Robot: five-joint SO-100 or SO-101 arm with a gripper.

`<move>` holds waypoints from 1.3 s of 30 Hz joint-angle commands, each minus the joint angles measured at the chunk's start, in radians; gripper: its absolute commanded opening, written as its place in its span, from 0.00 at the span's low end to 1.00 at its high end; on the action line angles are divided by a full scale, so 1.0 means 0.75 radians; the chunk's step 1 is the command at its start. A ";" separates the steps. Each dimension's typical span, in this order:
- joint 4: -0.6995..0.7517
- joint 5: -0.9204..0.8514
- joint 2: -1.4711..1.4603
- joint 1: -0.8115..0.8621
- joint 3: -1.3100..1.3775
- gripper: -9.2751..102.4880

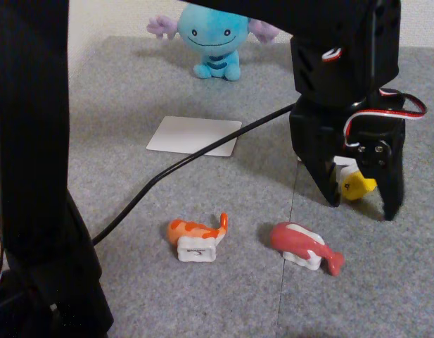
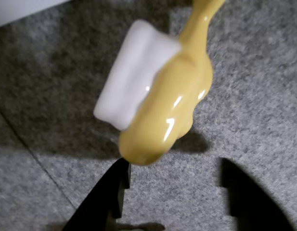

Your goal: Wooper wants to eat egg sudhi, and Goomy wants to eat shrimp sushi

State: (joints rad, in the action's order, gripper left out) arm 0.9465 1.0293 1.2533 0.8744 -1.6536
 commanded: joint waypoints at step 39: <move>-0.221 0.409 0.106 -0.135 0.053 0.28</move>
State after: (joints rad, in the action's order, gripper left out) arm 0.8053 1.3300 1.2993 0.7701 -1.6536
